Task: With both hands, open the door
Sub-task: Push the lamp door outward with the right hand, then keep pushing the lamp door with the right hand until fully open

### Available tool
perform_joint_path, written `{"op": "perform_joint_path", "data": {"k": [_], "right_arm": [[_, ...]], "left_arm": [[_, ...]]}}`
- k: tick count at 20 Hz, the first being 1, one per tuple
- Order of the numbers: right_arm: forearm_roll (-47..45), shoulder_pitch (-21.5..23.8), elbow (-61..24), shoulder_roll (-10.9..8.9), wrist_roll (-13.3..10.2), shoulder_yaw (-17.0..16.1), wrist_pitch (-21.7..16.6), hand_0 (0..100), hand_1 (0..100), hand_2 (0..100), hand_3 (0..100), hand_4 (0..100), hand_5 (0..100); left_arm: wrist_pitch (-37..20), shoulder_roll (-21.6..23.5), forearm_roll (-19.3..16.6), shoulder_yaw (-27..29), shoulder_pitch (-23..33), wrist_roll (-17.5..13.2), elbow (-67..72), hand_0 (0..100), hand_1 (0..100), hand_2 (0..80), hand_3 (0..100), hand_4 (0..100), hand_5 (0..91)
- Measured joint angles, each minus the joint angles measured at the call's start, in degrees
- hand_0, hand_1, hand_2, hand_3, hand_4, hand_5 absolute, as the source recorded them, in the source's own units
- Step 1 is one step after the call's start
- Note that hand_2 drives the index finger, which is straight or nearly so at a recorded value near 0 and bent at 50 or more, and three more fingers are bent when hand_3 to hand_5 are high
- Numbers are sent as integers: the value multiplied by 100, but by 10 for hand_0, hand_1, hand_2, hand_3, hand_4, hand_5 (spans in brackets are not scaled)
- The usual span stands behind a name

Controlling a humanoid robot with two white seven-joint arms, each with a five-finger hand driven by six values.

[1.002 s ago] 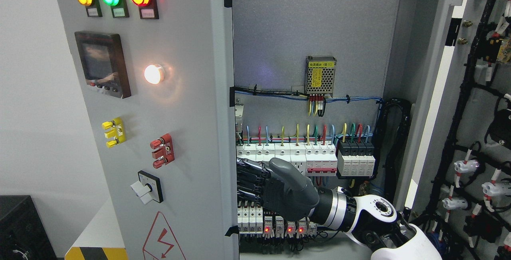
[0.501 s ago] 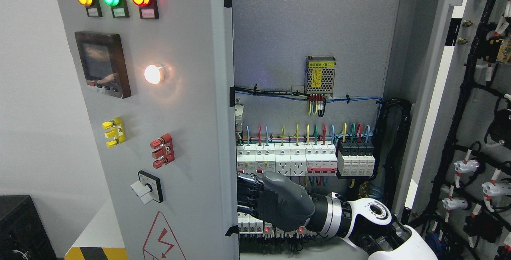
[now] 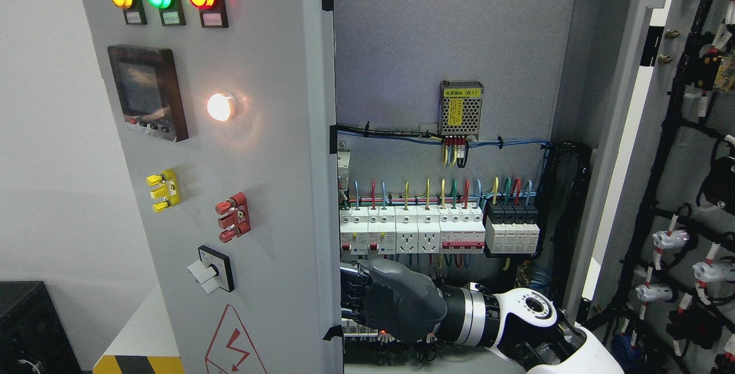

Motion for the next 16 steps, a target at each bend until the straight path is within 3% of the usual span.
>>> {"op": "perform_joint_path", "data": {"k": [5,16], "right_arm": [[0,-1,-37,-3,170,76,0,102,128,0,0,0,0],[-1,-2,-219,-3,200,254,0,102,128,0,0,0,0]], "left_arm": [[0,0,0,0,0,0,0,120,556,0,0,0,0],[0,0,0,0,0,0,0,120,556,0,0,0,0]]}}
